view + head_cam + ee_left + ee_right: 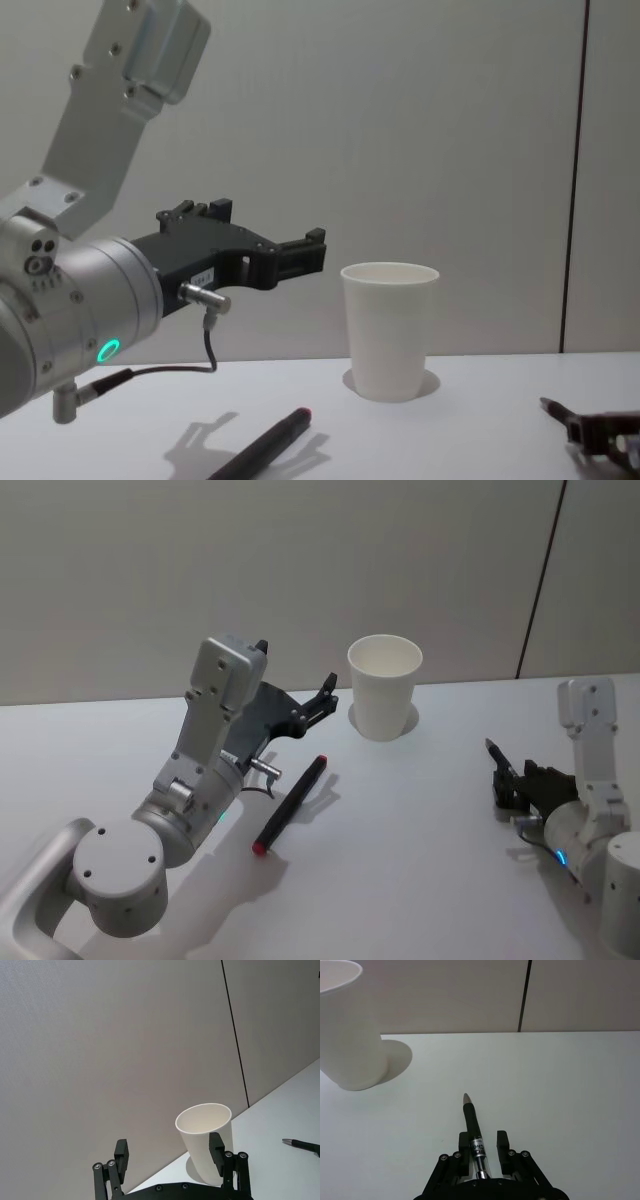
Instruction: Place the pen into the pen holder.
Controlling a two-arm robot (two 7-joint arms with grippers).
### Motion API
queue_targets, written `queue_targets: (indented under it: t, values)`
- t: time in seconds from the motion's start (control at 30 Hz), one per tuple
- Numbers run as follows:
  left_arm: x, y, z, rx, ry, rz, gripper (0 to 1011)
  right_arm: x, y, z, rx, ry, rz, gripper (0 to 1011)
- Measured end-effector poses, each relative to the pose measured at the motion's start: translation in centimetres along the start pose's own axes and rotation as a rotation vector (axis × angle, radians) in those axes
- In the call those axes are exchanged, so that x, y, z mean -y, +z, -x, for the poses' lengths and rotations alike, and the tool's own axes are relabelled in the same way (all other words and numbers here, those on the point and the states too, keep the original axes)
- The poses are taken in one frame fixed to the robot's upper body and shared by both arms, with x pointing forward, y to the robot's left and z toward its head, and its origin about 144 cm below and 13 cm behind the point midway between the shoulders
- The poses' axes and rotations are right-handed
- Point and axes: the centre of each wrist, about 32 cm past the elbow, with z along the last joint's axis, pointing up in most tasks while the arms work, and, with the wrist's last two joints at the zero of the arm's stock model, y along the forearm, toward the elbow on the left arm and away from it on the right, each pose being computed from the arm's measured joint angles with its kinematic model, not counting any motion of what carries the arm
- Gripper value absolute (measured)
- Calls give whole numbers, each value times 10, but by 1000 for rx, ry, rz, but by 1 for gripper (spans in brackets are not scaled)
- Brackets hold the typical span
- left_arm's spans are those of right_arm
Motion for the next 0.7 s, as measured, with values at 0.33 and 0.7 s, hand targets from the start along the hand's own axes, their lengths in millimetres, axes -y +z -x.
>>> queue_targets:
  t: [0.33,0.7]
  values:
    - [0,0,0,0,0,0,1001,0,0,0,-2,-1,1,277]
    - [0,0,0,0,0,0,1001,0,0,0,0,1,0,204]
